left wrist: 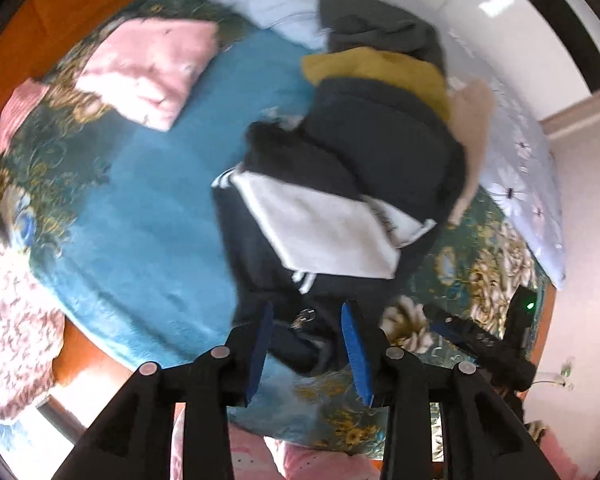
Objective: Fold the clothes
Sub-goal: 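Lift the black-and-white sweatshirt out of the pile with both grippers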
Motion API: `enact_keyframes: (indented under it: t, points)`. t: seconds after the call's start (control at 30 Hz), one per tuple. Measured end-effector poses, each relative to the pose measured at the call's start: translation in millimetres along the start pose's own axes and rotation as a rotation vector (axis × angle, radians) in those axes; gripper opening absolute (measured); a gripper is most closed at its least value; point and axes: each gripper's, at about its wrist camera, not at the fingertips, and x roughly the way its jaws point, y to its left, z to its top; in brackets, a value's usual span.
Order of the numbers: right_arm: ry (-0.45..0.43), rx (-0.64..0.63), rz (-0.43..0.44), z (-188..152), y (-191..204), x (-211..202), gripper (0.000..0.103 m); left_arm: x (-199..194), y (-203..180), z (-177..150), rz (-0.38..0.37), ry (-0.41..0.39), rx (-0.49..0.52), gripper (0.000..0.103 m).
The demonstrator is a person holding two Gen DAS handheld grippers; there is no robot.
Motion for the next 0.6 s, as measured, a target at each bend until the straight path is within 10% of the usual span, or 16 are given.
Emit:
enact_keyframes:
  t: [0.13, 0.2, 0.3, 0.43, 0.5, 0.6]
  points:
    - [0.094, -0.067, -0.019, -18.2, 5.0, 43.5, 0.058, 13.8, 24.0, 6.0, 0.054, 0.055, -0.021, 0.040]
    - [0.142, -0.115, -0.027, -27.7, 10.7, 64.5, 0.033, 20.3, 35.3, 12.1, 0.064, 0.082, -0.033, 0.040]
    - [0.176, -0.209, -0.055, -38.4, 30.8, 82.9, 0.022, 28.4, 49.2, 20.9, 0.074, 0.110, -0.056, 0.040]
    - [0.199, -0.341, -0.117, -45.1, 64.2, 103.0, 0.029, 36.3, 68.0, 28.7, 0.069, 0.138, -0.105, 0.040]
    - [0.181, -0.393, -0.214, -43.8, 75.6, 115.6, 0.063, 37.7, 73.5, 28.9, 0.072, 0.153, -0.120, 0.040]
    - [0.175, -0.424, -0.325, -41.4, 79.8, 134.5, 0.064, 36.0, 79.9, 26.5, 0.083, 0.162, -0.126, 0.040]
